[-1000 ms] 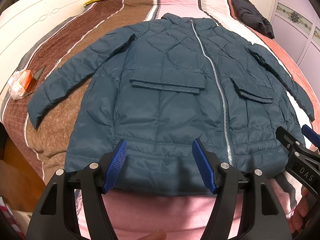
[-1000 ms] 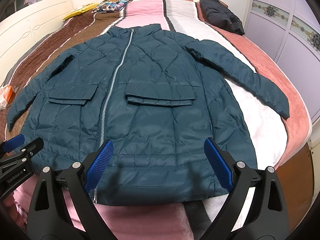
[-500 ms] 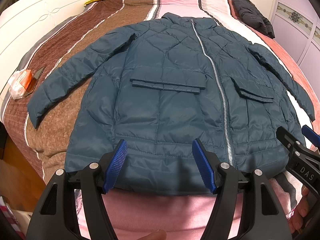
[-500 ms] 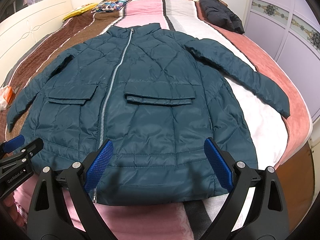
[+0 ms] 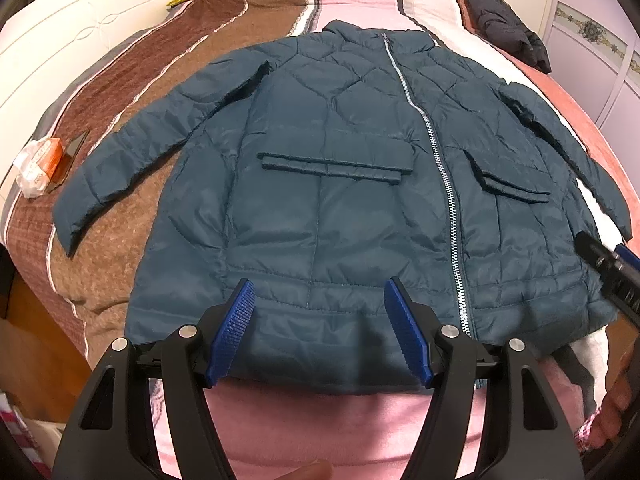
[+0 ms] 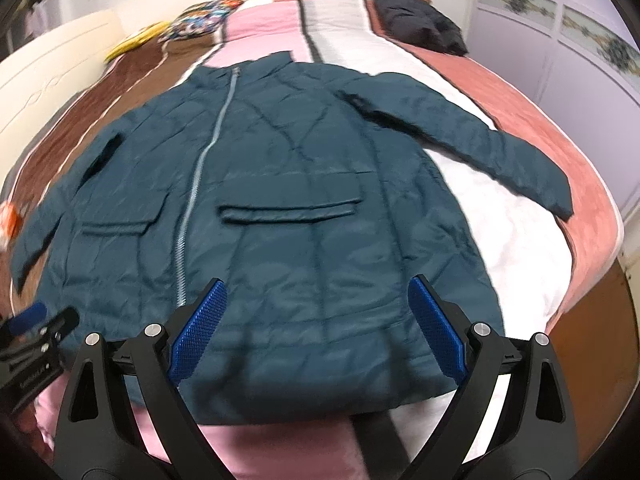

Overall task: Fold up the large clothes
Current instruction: 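Reach the right tool to the jacket sleeve and close on its cuff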

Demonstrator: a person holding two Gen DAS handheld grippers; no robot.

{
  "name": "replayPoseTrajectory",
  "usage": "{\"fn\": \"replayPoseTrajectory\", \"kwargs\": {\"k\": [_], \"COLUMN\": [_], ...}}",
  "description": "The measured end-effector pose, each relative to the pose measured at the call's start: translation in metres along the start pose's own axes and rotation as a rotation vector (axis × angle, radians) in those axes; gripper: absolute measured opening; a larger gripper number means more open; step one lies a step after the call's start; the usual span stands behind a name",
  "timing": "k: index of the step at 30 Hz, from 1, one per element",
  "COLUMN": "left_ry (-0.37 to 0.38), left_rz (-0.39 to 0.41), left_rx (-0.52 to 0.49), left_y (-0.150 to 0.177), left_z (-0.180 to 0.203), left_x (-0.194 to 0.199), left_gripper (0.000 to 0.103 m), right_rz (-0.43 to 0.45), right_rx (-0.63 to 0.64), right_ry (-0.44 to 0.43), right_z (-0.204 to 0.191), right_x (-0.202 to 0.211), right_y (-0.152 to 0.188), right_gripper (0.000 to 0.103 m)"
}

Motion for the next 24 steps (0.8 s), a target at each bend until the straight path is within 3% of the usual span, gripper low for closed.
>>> {"fn": "replayPoseTrajectory", "kwargs": {"k": [9,18,24], "left_ry": [-0.013,-0.009,-0.002], "left_rz": [-0.02,-0.02,-0.025], "left_rx": [-0.041,-0.043,-0.031], "left_y": [-0.019,-0.053,-0.073], "left_z": [0.01,0.018,0.019], "left_x": [-0.005,-0.017,-0.027], "left_gripper": [0.066,0.066,0.067], "right_rz": [0.027,0.031,0.005], "right_rx": [-0.206,-0.575,-0.783], "right_ry": [-0.016,-0.162,-0.237], "right_z": [0.084,0.19,0.238], "right_x": [-0.01,-0.043,-0.074], "right_y": [-0.039,-0.084,-0.094], "right_gripper": [0.092,0.09,0.086]}}
Point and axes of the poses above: each gripper's, at about its wrist camera, not at the fingertips, and x roughly against the way its jaws point, z to its right, y to its underside, the point moved 3 cm from there along -x, roughly the way its jaws point, and after that the axes turned 5 degrees about -z, right-handed, at the moved point
